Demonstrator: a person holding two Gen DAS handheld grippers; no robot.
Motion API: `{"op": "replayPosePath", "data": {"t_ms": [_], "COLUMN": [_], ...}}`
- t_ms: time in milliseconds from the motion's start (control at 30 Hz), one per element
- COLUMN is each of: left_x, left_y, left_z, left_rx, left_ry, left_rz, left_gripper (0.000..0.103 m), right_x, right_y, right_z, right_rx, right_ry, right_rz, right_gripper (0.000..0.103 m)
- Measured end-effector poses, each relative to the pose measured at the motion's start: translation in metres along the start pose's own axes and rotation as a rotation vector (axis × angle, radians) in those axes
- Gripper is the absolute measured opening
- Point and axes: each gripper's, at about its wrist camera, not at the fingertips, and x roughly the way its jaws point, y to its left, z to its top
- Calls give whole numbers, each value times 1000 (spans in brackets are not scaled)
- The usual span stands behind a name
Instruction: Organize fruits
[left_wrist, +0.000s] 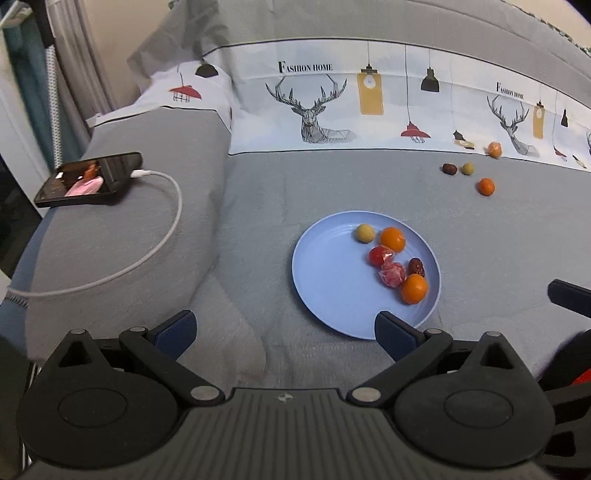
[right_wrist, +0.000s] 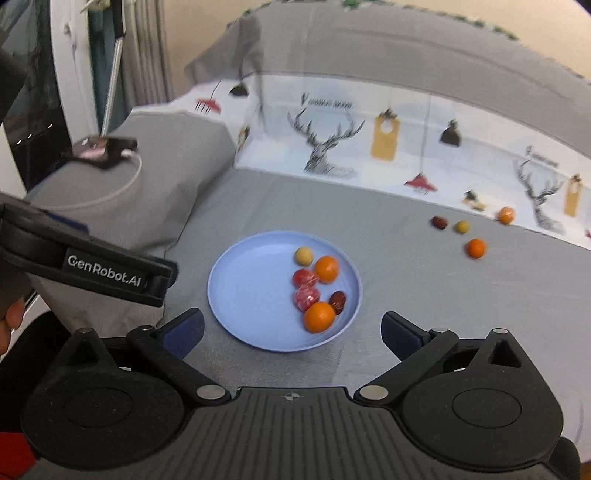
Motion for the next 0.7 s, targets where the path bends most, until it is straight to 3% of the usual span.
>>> {"op": "replayPosePath", "data": {"t_ms": [267,700], "left_x": [-22,-35], "left_y": [-9,-13], "left_z": [-13,-17], "left_rx": [-9,9], "left_ry": [6,-23], "left_rz": [1,20], "left_gripper": [103,103], "right_x": [-34,-45], "right_y": [-2,-3], "right_z": [-14,-16], "right_rx": [9,21], "right_ry": [-57,-81], "right_rz": [-14,-24], "right_gripper": [102,102]}}
